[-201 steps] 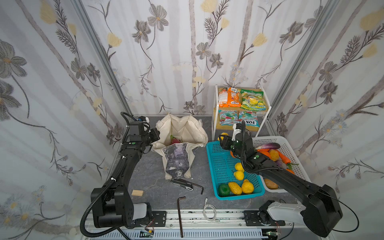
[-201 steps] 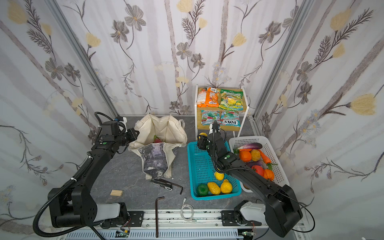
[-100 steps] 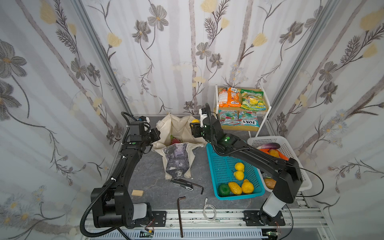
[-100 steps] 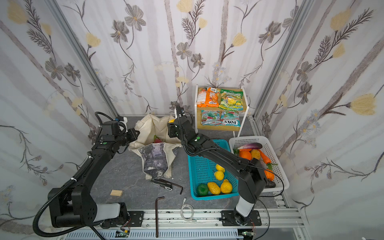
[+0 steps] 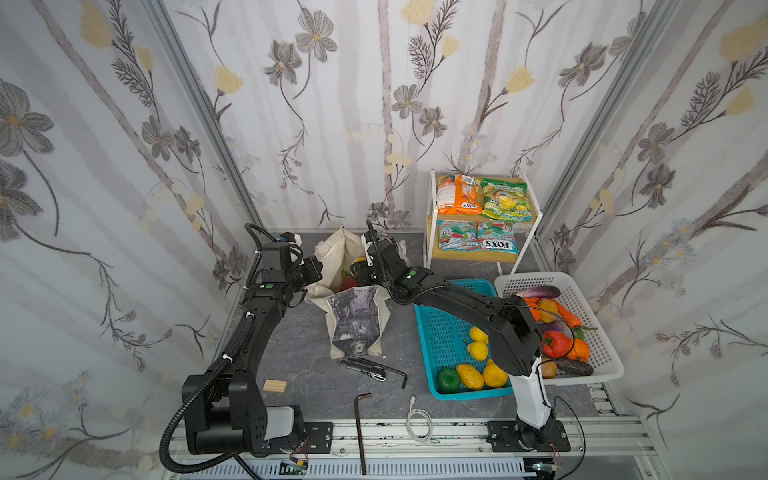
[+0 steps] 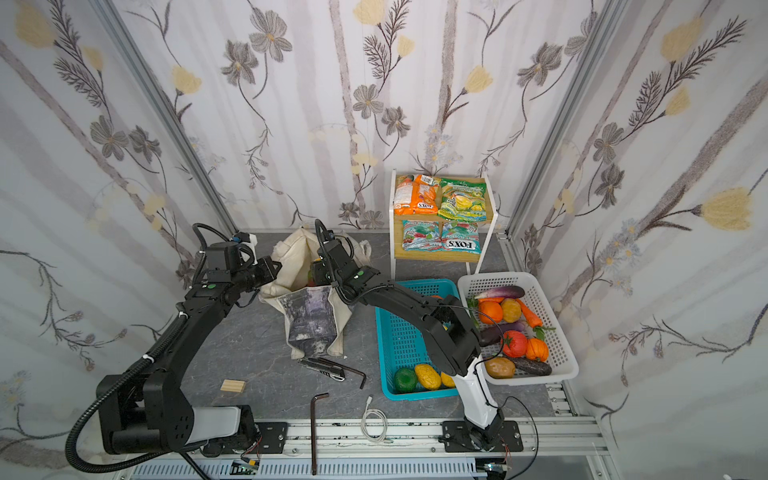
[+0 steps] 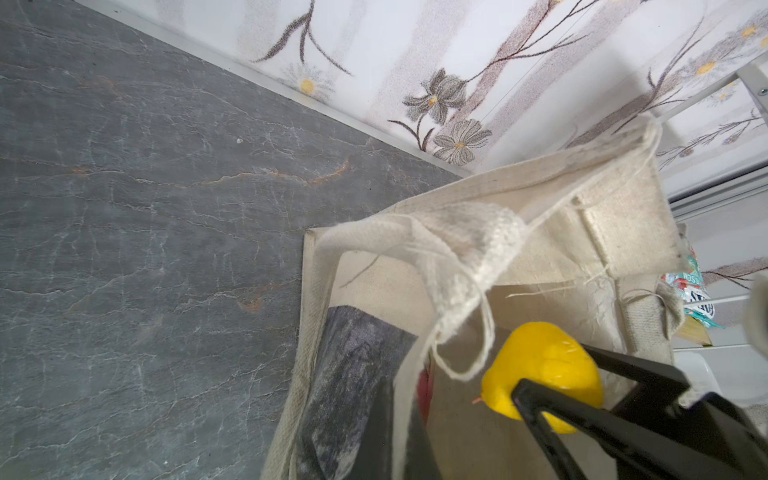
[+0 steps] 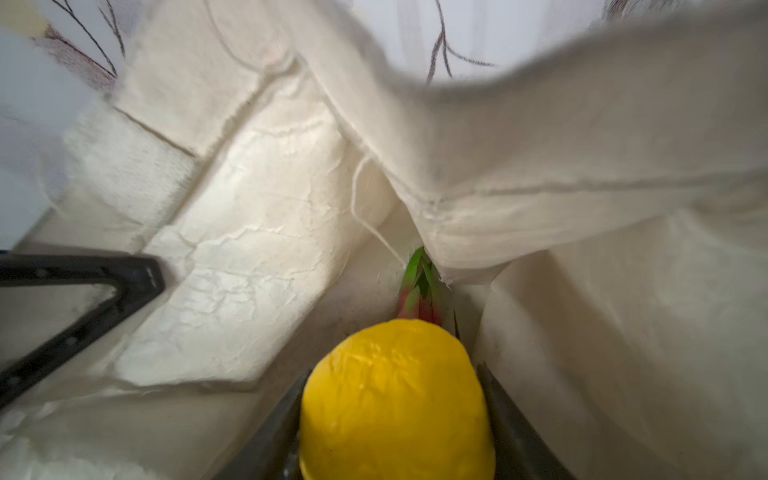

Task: Place the food into the grocery bag and tie it
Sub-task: 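Carry the lemon with the right gripper into the tote bag and release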

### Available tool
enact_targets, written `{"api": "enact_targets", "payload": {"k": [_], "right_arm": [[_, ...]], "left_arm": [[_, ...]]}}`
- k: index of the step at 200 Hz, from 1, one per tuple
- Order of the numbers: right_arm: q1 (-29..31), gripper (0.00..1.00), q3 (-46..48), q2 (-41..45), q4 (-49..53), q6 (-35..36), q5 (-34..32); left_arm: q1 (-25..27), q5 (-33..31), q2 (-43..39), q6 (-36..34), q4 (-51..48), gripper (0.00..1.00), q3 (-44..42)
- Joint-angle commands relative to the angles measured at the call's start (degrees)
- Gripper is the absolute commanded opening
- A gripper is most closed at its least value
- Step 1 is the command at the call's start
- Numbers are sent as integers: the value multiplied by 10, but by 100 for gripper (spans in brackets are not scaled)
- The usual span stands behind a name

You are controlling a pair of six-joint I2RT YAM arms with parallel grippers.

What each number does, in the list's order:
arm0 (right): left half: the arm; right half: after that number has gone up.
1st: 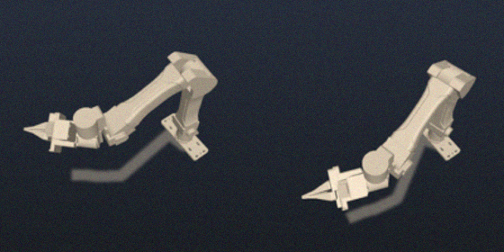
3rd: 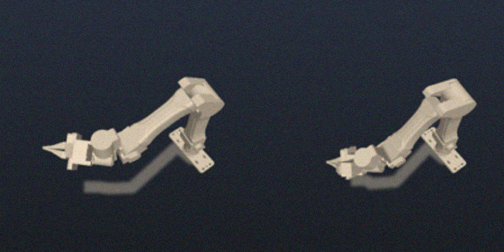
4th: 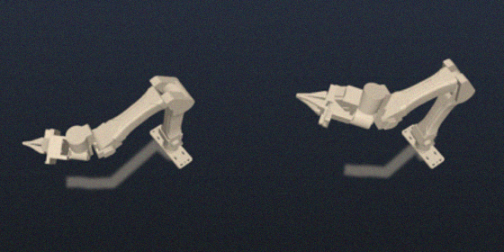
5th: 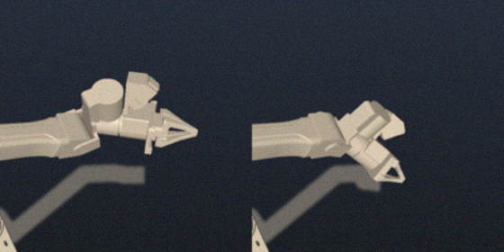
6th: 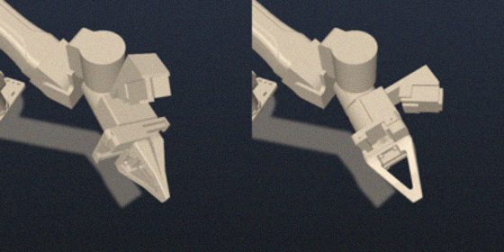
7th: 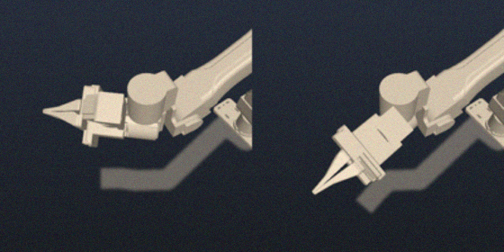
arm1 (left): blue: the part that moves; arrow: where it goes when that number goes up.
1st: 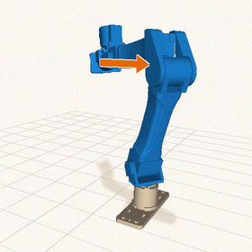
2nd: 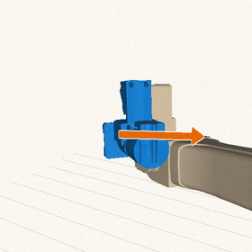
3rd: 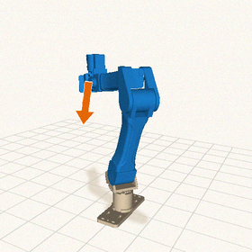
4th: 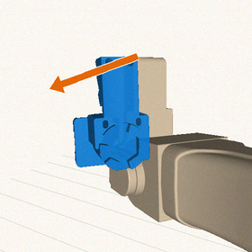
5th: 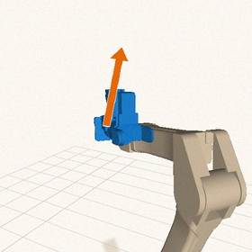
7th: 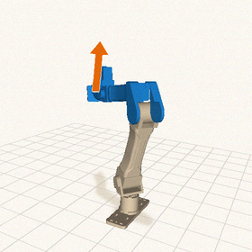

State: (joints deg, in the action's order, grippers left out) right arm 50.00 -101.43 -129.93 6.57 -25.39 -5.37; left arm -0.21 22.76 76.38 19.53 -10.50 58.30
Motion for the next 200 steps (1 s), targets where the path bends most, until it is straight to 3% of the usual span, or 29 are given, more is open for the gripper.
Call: {"api": "enact_targets", "payload": {"k": [1, 127, 140, 168, 200], "right_arm": [[-2, 57, -6, -25, -10, -25, 26], [-15, 69, -8, -103, 8, -94, 32], [-14, 75, -7, -94, 10, -92, 31], [-13, 99, 21, -45, -18, -79, 26], [-14, 100, 53, 18, -50, -64, 31]], "left_arm": [[2, 8, 0, 2, 0, 0, 0], [7, 11, 1, 2, 0, 0, 0], [7, 10, 1, 2, 0, 0, 0], [9, 9, 0, 2, 0, 0, 0], [9, 6, 0, 1, 0, 0, -1]]}}
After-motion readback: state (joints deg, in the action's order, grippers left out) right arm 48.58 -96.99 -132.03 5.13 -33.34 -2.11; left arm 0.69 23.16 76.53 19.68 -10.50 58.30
